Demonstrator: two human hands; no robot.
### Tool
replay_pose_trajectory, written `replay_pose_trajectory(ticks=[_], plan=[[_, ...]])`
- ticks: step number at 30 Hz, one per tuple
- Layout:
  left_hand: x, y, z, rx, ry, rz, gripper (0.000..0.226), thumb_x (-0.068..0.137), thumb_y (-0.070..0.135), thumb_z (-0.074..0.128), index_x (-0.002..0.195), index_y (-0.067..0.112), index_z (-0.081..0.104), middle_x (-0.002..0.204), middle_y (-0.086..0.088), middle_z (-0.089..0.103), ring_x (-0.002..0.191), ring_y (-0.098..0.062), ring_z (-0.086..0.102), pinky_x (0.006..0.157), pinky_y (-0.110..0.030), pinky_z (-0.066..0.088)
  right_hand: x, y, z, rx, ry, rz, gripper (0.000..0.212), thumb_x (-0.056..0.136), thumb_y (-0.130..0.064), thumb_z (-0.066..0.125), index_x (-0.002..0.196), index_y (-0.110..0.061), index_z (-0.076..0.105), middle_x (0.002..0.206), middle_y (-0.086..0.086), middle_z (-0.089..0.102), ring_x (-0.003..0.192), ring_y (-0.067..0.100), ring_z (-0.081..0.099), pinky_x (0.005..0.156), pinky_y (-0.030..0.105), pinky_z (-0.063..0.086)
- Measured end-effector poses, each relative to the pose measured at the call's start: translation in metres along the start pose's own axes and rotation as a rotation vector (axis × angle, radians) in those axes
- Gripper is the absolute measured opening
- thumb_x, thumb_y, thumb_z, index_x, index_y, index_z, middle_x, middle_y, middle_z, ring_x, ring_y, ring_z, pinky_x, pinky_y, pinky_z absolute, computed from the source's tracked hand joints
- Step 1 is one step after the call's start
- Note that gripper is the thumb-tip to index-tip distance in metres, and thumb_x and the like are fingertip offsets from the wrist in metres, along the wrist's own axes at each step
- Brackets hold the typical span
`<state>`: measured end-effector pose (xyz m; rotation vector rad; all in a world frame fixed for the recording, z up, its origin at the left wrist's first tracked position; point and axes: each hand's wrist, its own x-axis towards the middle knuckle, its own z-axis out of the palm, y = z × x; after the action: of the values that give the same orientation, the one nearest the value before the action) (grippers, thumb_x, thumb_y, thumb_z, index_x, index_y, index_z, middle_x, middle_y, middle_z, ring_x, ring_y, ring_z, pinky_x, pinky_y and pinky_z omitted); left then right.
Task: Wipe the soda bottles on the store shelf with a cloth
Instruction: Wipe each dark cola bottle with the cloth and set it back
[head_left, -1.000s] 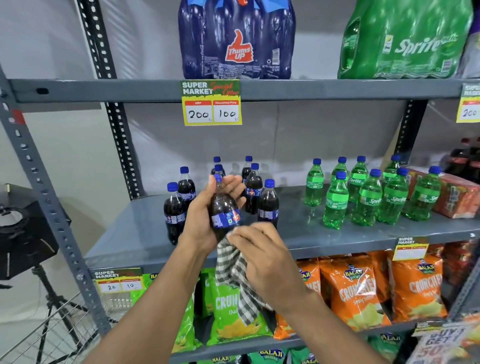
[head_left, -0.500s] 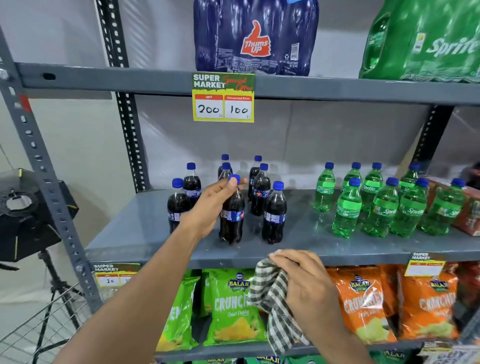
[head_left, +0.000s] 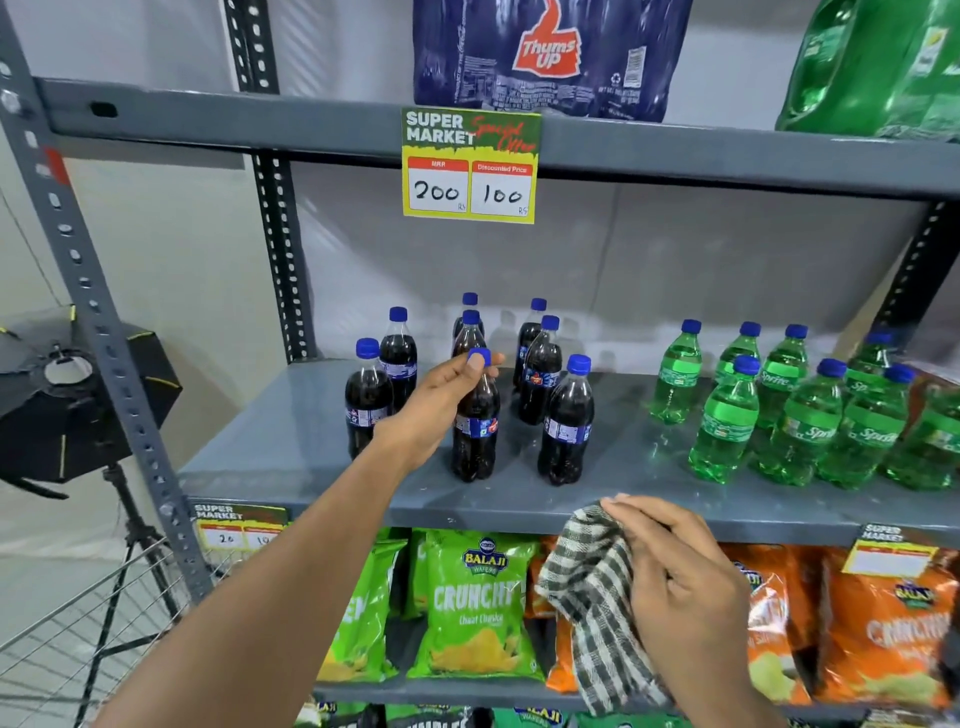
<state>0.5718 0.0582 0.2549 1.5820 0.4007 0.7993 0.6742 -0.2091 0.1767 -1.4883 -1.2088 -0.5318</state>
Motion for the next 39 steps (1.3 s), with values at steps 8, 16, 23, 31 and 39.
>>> replay_pose_trajectory(ticks=[8,16,23,31,39], plan=[[-0.002,0.023,0.004,0.098,0.077,0.087,0.048,0.09,0.052,0.058,0.133,0.03,0.061,0.138,0.004,0.062,0.131,-0.015,0.053,0.115,-0.049,0.037,-0.001,-0.005,-0.003,-0.002,-0.001,-0.002,0.068,0.071,0.03,0.065,0.111,-0.024,0.072,0.109,-0.003,0.07,0.102,0.012,0.067,0.09,0.018,0.053],[-0.01,0.054,0.071,0.409,0.073,0.498,0.047,0.096,0.048,0.054,0.141,0.033,0.05,0.135,0.021,0.055,0.116,0.015,0.049,0.097,-0.003,0.034,0.009,-0.006,-0.012,0.017,0.011,0.009,0.062,0.076,0.027,0.063,0.114,-0.02,0.072,0.111,-0.004,0.068,0.106,0.014,0.065,0.09,0.024,0.054],[0.026,0.035,0.098,0.258,-0.126,0.101,0.054,0.102,0.032,0.056,0.151,0.018,0.036,0.154,-0.003,0.045,0.14,-0.018,0.042,0.114,-0.037,0.035,0.031,-0.003,-0.014,-0.067,0.023,-0.054,0.052,0.078,0.025,0.063,0.112,-0.012,0.075,0.11,-0.003,0.067,0.106,0.014,0.063,0.096,0.015,0.048],[0.032,0.014,0.103,0.322,-0.142,0.001,0.039,0.095,0.051,0.054,0.119,0.024,0.068,0.126,0.002,0.067,0.122,-0.015,0.057,0.109,-0.039,0.04,0.059,0.014,0.0,-0.139,0.009,-0.094,0.049,0.077,0.025,0.061,0.11,-0.007,0.076,0.107,0.005,0.069,0.101,0.024,0.062,0.089,0.039,0.055],[0.015,0.025,0.104,-0.016,-0.131,0.092,0.026,0.1,0.028,0.06,0.111,0.009,0.074,0.108,0.0,0.078,0.101,-0.013,0.072,0.086,-0.027,0.056,0.098,0.016,0.006,-0.22,-0.036,-0.139,0.044,0.079,0.02,0.058,0.111,-0.005,0.074,0.104,0.006,0.069,0.095,0.026,0.058,0.082,0.04,0.054]])
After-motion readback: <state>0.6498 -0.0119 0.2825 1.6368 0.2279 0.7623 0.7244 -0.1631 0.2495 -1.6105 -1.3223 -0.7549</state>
